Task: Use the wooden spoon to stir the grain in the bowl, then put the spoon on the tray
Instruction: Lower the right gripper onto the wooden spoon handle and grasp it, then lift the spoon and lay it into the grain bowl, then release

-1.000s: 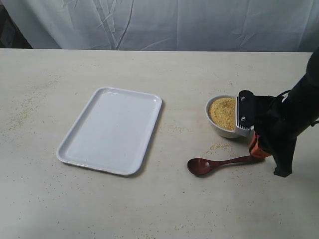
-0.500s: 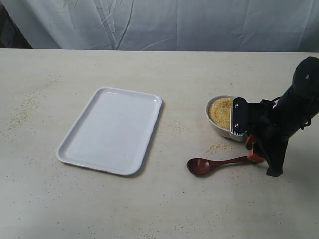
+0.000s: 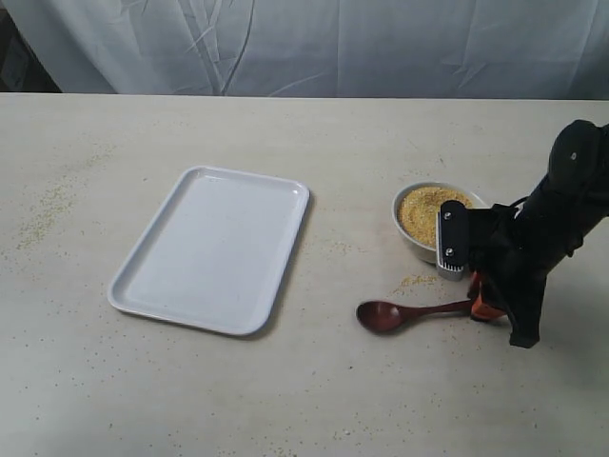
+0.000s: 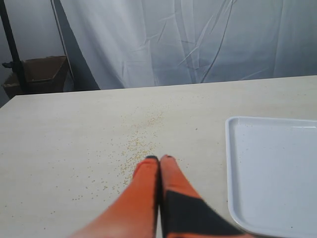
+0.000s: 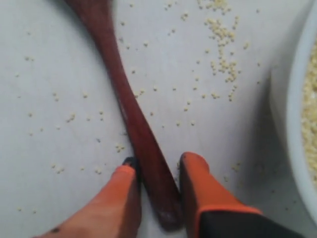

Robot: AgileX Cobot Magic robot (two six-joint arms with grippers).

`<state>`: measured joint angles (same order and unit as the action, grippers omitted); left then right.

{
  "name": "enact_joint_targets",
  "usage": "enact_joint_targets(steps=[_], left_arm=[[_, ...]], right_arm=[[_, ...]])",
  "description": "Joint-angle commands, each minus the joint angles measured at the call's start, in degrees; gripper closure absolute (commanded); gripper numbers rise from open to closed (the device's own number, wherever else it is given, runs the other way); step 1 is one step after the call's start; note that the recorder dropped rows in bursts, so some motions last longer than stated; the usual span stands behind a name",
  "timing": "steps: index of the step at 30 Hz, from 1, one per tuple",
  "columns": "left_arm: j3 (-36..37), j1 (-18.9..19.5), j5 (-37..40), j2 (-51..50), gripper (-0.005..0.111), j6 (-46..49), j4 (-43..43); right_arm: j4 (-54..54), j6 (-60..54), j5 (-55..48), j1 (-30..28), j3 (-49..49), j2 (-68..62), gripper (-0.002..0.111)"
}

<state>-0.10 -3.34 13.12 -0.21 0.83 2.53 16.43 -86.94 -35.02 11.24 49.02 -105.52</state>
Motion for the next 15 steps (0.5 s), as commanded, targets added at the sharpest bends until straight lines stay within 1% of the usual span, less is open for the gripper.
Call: enact_joint_targets(steps=[1,2,6,10,12,13,15], left_arm=[[0.1,-0.2,-0.7,0.2,0.107,-0.2,0.1],[0.1,-0.2,-0.7,0.2,0.107,-0.2,0.1],[0.1,-0.2,-0.7,0.2,0.107,-0.2,0.1],[0.1,-0.2,-0.7,0.2,0.107,-0.2,0.1],[0.1,-0.2,-0.7,0.2,0.107,-0.2,0.1],[0.1,-0.2,-0.7,0.2,0.107,-0.2,0.1],[0.1,-0.2,-0.7,0.2,0.107,-0.2,0.1]], right_arm=[[0.0,-0.5,0.2,0.2,-0.1,-0.9,0.107],[0.0,-0.5,0.0,0.2,-0.1,-0.9,0.109],[0.1,-1.1,-2.3,0.2,-0.1,1.4,0.108],[-1.3,-1.1,-3.4,0.2,-0.1,10.7,0.108],[-7.6,0.8,-2.5,0.1,-0.1,16.9,0.108],[-12.5,3.2,-0.2,0.1,-0.1,18.5,0.108],[-22.8,12.7,6.3,0.1,-0.1,18.8,0.108]])
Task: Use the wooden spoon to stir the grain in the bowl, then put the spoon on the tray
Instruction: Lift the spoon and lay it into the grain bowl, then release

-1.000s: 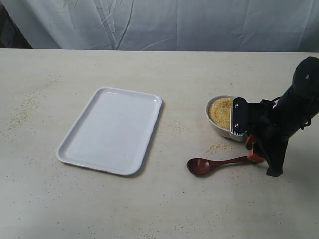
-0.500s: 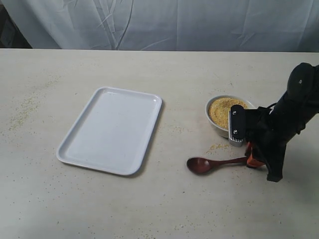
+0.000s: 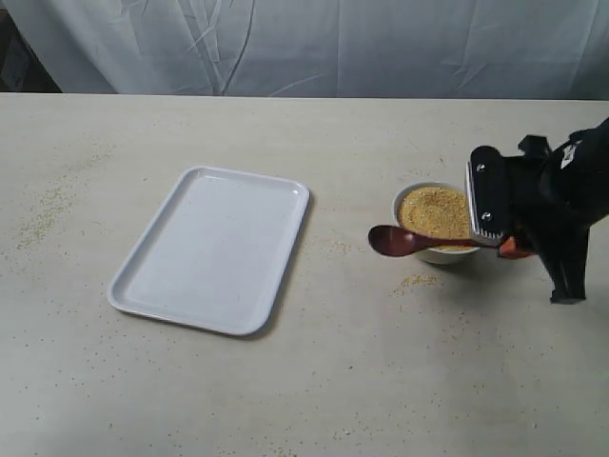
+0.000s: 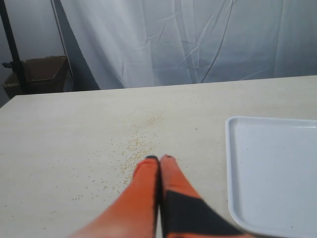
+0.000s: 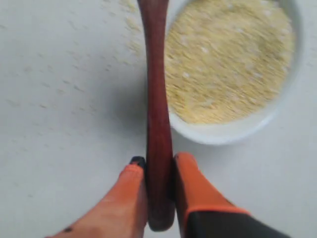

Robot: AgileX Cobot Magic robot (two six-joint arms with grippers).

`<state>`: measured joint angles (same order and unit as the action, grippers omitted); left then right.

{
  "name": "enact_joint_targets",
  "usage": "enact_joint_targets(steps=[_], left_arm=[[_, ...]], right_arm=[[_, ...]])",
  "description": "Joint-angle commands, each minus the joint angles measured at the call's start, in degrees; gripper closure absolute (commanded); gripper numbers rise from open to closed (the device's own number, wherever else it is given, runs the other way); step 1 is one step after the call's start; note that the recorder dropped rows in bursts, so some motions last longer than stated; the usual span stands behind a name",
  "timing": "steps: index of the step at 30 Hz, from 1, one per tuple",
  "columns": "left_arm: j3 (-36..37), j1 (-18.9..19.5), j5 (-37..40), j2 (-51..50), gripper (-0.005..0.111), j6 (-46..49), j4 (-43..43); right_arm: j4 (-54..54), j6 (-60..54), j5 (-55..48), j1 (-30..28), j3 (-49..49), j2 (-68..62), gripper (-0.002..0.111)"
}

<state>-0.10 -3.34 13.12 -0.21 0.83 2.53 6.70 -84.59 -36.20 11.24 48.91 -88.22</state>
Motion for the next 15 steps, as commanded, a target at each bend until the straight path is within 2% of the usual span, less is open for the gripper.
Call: enact_joint_targets(steps=[1,3,8,13,14,15], left_arm=[[0.1,-0.2,-0.7,0.2,0.107,-0.2,0.1],[0.1,-0.2,-0.7,0.2,0.107,-0.2,0.1],[0.1,-0.2,-0.7,0.2,0.107,-0.2,0.1],[0.1,-0.2,-0.7,0.2,0.107,-0.2,0.1],[0.1,-0.2,-0.7,0.2,0.107,-0.2,0.1],[0.1,-0.2,-0.7,0.2,0.107,-0.2,0.1]], right_arm=[[-17.0,14.7,10.2,0.1,0.0,0.6,0.108],[-20.3,20.6,14.0,-1.2,0.0,-2.5,0.108],[-20.1,24.0,15.6,-4.5,0.0,-9.3,0.108],[-18.7,24.8,17.4,-4.5,0.0,-10.3,0.108],[-17.8,24.8,18.0,-4.5,0.0,-10.2,0.105],[-17.4,24.8,18.2,-4.5,0.0,-10.2,0.095]])
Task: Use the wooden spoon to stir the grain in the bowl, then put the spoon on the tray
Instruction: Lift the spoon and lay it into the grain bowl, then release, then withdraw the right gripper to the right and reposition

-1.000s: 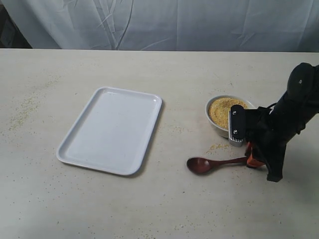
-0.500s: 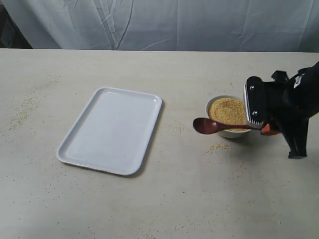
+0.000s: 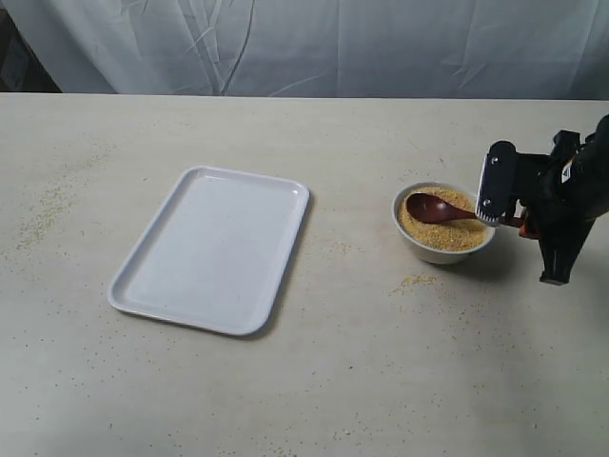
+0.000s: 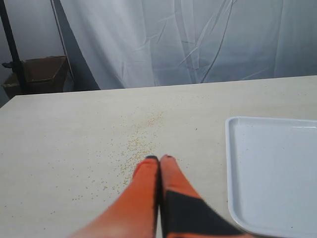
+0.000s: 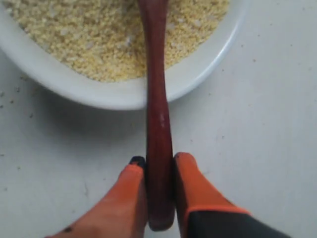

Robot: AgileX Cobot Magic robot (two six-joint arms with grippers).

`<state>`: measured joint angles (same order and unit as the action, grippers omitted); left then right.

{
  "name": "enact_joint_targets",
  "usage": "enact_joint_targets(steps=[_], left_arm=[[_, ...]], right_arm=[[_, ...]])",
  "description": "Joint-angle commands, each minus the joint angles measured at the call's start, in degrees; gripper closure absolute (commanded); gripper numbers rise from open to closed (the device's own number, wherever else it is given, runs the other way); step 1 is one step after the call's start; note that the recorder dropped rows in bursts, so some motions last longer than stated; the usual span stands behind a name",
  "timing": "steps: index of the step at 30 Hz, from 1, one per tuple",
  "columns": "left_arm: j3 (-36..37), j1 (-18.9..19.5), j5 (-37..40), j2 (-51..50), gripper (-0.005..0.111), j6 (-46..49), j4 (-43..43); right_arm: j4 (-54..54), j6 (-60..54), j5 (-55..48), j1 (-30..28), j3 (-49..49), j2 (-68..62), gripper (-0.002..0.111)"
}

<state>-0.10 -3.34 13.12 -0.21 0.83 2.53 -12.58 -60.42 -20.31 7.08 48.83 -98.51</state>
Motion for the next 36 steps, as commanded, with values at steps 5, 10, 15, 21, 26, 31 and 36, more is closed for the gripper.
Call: enact_joint_targets(steps=[5,10,15,21,26,31,36], left_arm=[[0.1,-0.2,-0.7,0.2,0.107,-0.2,0.1],[0.1,-0.2,-0.7,0.2,0.107,-0.2,0.1],[0.1,-0.2,-0.7,0.2,0.107,-0.2,0.1],[0.1,-0.2,-0.7,0.2,0.107,-0.2,0.1],[0.1,-0.2,-0.7,0.2,0.107,-0.2,0.1],[0.1,-0.2,-0.7,0.2,0.107,-0.2,0.1],[0.1,-0.2,-0.7,0.2,0.107,-0.2,0.1]], right_arm=[[1.9,0.7,1.6,-0.3,0.1,1.5,0.053],[8.0,13.7,1.4,-0.3,0.1,15.9,0.052],[21.6,48.1,2.9,-0.4,-2.1,20.5,0.107],[42.6,50.2,8.6,-7.8,-4.2,18.9,0.109],[63.0,50.0,15.1,-18.8,-4.7,18.9,0.109],[73.3,50.5,27.3,-12.4,-12.6,21.5,0.109],[62.3,75.4,46.9,0.8,-21.9,24.5,0.109]])
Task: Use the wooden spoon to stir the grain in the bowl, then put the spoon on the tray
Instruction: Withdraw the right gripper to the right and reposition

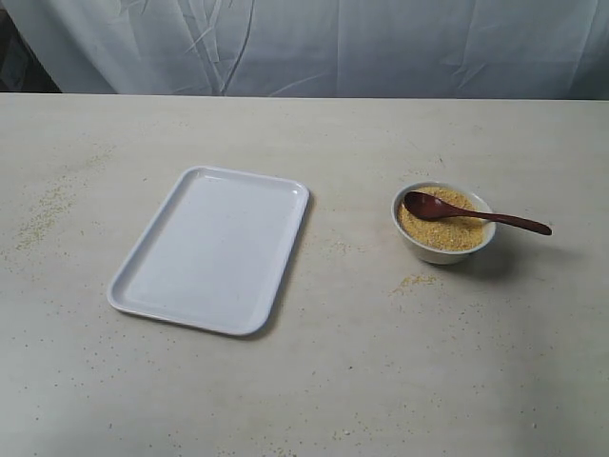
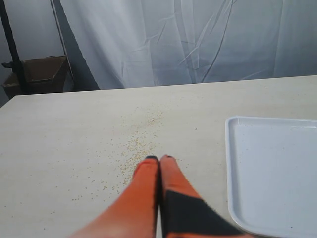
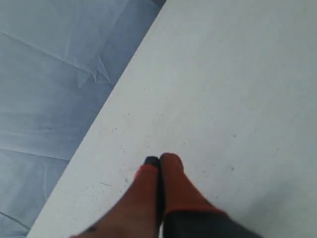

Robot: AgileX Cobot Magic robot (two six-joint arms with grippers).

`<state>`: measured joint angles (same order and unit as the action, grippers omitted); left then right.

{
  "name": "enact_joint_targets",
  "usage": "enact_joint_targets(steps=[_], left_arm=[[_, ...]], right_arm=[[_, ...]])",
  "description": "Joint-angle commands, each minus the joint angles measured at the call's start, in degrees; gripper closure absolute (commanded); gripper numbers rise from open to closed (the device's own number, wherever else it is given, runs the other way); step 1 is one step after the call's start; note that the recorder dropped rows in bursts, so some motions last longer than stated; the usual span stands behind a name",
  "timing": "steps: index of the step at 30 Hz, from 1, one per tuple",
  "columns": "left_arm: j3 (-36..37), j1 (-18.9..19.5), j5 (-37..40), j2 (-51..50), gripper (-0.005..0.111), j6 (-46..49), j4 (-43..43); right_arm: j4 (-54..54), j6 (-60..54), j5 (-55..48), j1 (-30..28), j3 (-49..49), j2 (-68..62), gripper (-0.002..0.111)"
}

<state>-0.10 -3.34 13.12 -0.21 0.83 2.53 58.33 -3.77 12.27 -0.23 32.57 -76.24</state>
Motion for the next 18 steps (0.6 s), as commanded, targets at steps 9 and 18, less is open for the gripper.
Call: enact_joint_targets(steps=[9,18], left_arm=[[0.1,-0.2,-0.7,0.2,0.107,-0.2,0.1],[0.1,-0.2,-0.7,0.2,0.107,-0.2,0.1]], right_arm=[[-32.5,61.3,35.8,14.7,-19.2,-2.5,0.109],[-42.6,77.5,38.8,14.7,-20.6,-11.9,0.070]])
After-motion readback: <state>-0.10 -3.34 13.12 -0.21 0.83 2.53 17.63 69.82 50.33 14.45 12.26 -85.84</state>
